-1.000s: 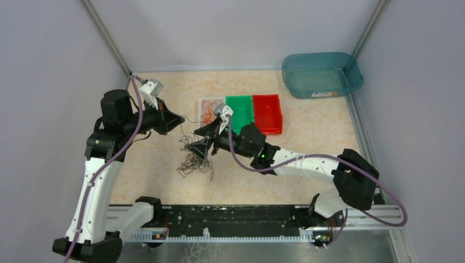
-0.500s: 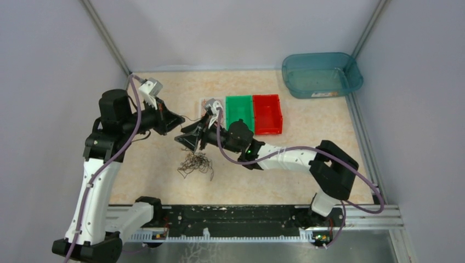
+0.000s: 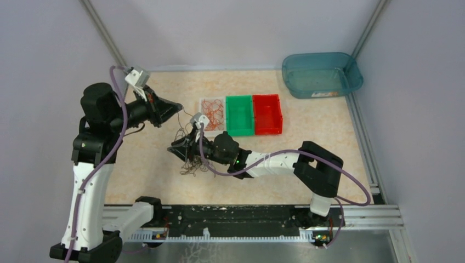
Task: Untangle the cables
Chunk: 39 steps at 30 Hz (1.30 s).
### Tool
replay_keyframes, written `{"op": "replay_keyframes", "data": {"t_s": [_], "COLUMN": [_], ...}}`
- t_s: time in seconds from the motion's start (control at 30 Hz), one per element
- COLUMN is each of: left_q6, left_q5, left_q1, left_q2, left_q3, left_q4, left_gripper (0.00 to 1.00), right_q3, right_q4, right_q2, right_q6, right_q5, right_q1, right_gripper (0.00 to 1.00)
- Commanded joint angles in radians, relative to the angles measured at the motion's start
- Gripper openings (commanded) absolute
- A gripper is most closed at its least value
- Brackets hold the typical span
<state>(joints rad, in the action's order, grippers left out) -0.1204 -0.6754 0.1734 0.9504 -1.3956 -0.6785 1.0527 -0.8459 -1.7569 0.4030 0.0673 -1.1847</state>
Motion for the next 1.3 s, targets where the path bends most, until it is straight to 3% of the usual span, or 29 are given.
{"op": "replay_keyframes", "data": {"t_s": [0.0,0.57,0.87,1.0,1.27], "left_q6": [-0.041,-0.085,0.03,0.113,0.231], "left_q5": [-0.003,-0.014,0.128,0.203,0.257], "left_q1": [0.001,0.001,0.001,0.002,0.002], "left_q2": [0.021,0.041,0.047,0.03,0.071], "left_q3": [-0.099,-0.346,-0.482,-0.499,-0.603], "left_q4": [0.062,0.176,0.298,0.387,0.409], "left_gripper": [0.0,0.0,0.0,0.0,0.0], "right_q3": [-0.021,-0.165,-0.266,-0.374,-0.599], "right_q4": [-0.041,-0.12,-0.14,-0.164,-0.226], "right_q2": [-0.019,-0.078,-0.02,0.044,0.194], "right_q6": [-0.046,-0.045,-0.016,0.016,0.106], "right_q5": [-0.046,-0.14,-0.206,-0.289,-0.378], "right_q1": [-0.006,-0.009,-0.009,-0.001,0.027], "right_gripper": [0.31,0.31,0.31,0.29,0.25]}}
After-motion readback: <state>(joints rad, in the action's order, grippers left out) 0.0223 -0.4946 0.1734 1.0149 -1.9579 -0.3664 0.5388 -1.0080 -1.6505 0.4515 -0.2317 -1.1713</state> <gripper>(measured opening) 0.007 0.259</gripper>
